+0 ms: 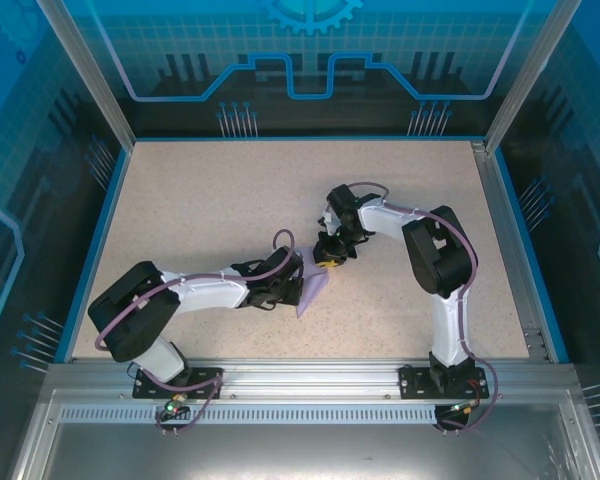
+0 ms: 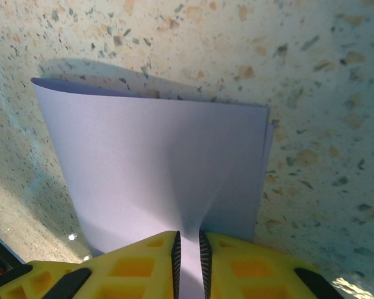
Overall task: Fold a paper plane with a square sheet of paper (pick it up from the middle)
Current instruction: Third fold the triangle at the center of the table.
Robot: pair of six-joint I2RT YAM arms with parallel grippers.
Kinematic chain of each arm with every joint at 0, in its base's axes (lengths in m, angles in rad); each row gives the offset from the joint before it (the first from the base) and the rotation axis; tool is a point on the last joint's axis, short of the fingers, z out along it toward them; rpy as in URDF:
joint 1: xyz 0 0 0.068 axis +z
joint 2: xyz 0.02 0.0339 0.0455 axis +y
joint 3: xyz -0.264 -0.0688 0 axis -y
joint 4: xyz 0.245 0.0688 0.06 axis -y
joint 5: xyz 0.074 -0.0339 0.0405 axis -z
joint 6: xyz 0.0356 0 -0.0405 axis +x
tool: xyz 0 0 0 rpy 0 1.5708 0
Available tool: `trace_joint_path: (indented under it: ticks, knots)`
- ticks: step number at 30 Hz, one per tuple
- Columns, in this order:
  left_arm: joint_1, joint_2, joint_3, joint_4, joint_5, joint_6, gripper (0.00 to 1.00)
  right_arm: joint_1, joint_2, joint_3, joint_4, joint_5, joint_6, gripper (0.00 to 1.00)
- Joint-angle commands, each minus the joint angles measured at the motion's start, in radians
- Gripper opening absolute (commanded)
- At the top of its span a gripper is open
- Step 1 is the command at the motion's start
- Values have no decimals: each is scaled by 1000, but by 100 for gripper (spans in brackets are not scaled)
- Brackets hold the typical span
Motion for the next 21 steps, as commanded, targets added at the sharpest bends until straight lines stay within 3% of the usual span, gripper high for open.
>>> trace_joint_path:
  ticks: [1,21]
  knots:
    - [9,15,24,-18,-13,-6,0,12,33,11,-52,25,-6,20]
    - [9,21,37,-43,-40,-2,0,9,40,4,-60,34,-6,20]
